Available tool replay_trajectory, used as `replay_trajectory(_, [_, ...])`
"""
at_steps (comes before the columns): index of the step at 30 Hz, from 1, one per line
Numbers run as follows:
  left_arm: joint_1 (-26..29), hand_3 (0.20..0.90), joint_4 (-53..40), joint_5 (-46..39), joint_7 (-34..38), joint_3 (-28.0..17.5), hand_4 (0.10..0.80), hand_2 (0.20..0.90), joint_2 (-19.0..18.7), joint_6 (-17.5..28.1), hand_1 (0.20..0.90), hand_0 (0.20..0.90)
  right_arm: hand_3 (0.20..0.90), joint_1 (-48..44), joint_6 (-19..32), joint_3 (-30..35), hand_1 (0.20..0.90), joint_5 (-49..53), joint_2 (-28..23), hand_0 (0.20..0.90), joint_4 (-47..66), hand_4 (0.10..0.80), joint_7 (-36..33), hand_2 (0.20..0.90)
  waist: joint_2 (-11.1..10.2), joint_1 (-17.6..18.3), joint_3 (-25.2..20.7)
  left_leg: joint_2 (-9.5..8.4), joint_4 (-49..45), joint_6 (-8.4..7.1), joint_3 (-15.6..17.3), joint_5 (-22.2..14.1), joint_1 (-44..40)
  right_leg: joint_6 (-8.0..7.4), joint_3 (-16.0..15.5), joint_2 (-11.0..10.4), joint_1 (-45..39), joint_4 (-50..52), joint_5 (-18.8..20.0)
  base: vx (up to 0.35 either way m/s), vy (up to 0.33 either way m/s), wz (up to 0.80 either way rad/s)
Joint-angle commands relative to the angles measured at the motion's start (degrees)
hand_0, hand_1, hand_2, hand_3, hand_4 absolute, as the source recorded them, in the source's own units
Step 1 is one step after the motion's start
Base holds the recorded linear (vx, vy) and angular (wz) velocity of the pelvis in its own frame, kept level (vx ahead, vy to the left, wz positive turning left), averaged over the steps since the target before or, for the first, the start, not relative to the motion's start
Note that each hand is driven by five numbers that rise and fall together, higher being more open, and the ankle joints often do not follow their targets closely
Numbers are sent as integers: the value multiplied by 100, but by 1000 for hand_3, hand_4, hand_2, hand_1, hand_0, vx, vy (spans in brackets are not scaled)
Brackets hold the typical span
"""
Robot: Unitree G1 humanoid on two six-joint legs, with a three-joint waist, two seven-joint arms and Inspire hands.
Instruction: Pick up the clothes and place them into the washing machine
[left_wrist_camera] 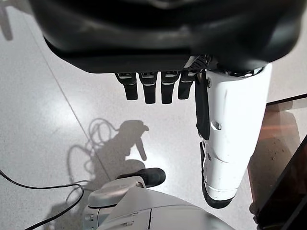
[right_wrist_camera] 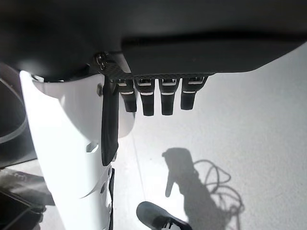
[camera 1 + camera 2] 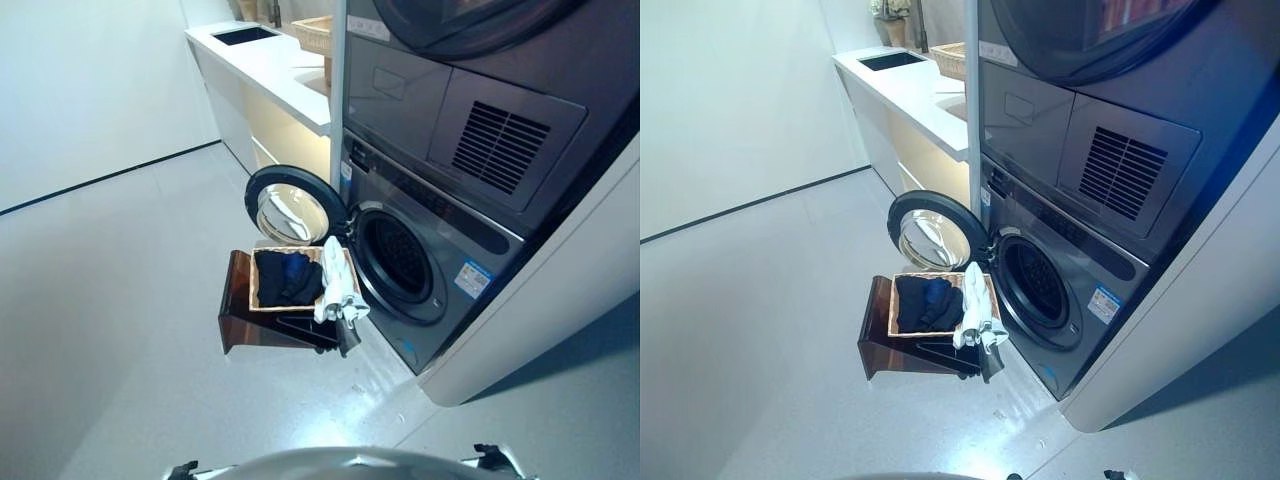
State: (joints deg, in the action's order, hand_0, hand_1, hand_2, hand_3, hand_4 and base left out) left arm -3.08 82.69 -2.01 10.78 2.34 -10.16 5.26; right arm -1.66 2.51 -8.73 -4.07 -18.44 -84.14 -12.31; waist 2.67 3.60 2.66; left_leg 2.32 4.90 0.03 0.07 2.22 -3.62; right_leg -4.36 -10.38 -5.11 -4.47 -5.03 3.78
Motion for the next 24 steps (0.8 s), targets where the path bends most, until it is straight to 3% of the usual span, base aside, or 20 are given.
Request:
replay_trajectory(1, [430,900,262,-57,-18,-222,800,900,-315,85,900,900,900,-499,68,56,900,44,16,900,-302,800,-47,900,-358,-86,154,-308,10,-99,-29,-427,-246,-310,196,-118,-110,3,-151,0,0,0])
replay_trajectory(5, [466,900,242,-223,-43,-179,800,900,-187,77,900,900,900,-487,84,199,900,454,165,900,-342,800,-56,900,-376,-67,163,-313,10,-85,-16,-427,-248,-307,211,-115,-109,3,-142,0,0,0])
replay_trajectory(13, [507,900,238,-318,-26,-111,800,900,-48,81,900,900,900,-588,59,-32,900,227,286,900,-289,800,-99,900,-399,-64,167,-304,10,-82,10,-436,-276,-302,218,-118,-132,3,-140,0,0,0])
replay_trajectory(24, [511,900,227,-870,-62,-374,800,900,68,144,900,900,900,-625,173,-151,900,331,353,900,-9,800,-66,900,-459,-92,270,-313,10,-78,4,-419,-284,-286,241,-103,-124,3,-137,0,0,0])
